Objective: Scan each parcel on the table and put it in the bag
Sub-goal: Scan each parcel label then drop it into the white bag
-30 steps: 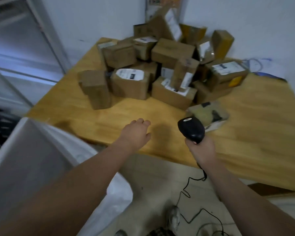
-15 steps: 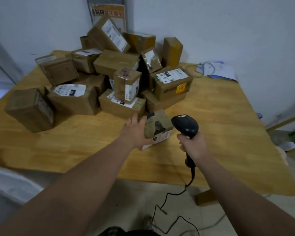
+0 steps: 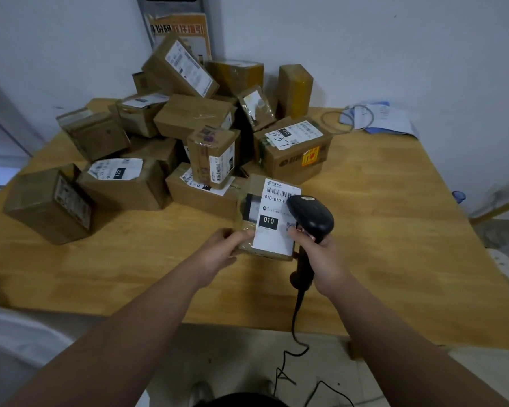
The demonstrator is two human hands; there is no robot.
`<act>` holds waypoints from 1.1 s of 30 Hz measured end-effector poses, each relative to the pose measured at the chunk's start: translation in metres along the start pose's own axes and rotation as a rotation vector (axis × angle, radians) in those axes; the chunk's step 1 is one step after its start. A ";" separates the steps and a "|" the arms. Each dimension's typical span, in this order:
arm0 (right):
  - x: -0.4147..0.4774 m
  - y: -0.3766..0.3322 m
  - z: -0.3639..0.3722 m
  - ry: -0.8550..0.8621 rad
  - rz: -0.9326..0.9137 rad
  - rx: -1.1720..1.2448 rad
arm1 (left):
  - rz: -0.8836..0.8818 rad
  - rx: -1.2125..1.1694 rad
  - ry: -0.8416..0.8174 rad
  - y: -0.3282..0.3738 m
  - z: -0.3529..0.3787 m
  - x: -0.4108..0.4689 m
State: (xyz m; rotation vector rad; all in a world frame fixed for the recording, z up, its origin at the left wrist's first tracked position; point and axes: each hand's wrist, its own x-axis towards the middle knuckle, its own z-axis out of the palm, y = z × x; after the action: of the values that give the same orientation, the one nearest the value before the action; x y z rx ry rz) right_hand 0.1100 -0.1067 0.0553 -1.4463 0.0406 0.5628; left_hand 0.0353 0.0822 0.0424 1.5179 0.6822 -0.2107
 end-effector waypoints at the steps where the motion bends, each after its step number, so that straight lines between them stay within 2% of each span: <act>1: 0.001 -0.001 0.004 -0.015 -0.010 -0.002 | 0.000 0.015 -0.032 -0.001 -0.001 -0.003; 8: 0.001 -0.007 0.018 -0.028 -0.081 -0.194 | -0.027 0.009 0.016 0.013 -0.020 -0.011; 12: 0.002 -0.006 0.024 -0.067 -0.113 -0.235 | -0.041 0.056 0.044 0.026 -0.027 -0.017; 17: 0.001 -0.011 0.028 -0.134 -0.120 -0.375 | -0.055 -0.003 0.051 0.023 -0.038 -0.016; 24: 0.003 -0.011 0.024 -0.169 -0.095 -0.508 | 0.032 0.122 0.022 0.009 -0.042 -0.027; 29: -0.001 -0.010 0.035 -0.161 -0.113 -0.492 | 0.101 -0.020 0.147 0.008 -0.043 -0.021; 33: -0.011 -0.010 0.044 -0.080 -0.172 -0.537 | 0.132 -0.099 0.249 0.004 -0.051 -0.018</act>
State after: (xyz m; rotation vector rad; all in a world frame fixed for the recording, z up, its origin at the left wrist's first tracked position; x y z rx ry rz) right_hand 0.0908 -0.0697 0.0749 -1.9229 -0.3178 0.5098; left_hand 0.0090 0.1259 0.0595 1.5012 0.7743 0.1133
